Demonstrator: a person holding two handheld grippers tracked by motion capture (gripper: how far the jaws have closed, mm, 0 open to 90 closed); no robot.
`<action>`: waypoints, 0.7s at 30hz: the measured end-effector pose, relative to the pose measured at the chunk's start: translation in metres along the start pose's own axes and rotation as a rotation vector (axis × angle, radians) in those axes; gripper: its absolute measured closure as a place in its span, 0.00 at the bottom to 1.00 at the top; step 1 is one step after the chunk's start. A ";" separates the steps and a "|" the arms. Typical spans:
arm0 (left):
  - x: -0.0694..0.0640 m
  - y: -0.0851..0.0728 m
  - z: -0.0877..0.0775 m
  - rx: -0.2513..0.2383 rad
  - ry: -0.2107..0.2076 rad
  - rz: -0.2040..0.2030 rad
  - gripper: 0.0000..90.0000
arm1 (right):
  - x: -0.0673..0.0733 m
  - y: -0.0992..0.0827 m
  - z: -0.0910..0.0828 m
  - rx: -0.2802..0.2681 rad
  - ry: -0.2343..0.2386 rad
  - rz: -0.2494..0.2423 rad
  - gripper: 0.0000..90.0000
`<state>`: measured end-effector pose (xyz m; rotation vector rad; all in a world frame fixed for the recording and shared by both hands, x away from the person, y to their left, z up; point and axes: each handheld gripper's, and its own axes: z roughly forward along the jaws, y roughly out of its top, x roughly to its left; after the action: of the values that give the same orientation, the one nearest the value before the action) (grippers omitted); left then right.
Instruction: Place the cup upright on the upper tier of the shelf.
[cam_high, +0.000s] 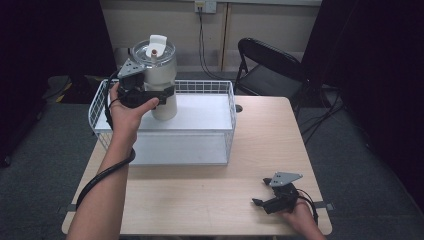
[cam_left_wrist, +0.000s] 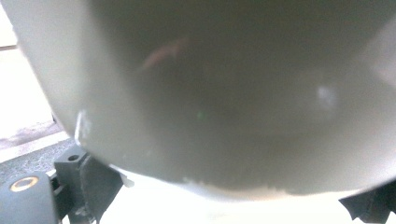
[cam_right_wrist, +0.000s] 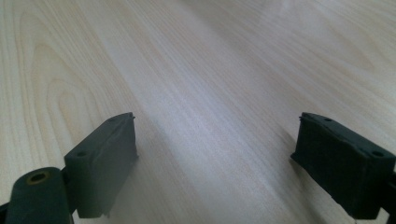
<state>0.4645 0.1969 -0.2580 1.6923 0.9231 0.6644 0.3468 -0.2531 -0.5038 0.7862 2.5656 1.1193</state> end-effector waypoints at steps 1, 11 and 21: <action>0.000 0.000 0.000 -0.002 0.002 -0.001 0.10 | 0.000 0.000 0.000 0.000 0.000 0.000 0.13; -0.002 -0.005 -0.002 -0.008 0.019 0.004 0.10 | 0.000 0.000 0.000 0.000 0.000 0.000 0.13; 0.000 -0.015 -0.007 0.019 0.005 -0.026 0.10 | 0.000 0.000 0.000 0.000 0.000 0.000 0.13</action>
<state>0.4553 0.2024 -0.2704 1.6937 0.9564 0.6443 0.3468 -0.2532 -0.5038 0.7857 2.5652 1.1192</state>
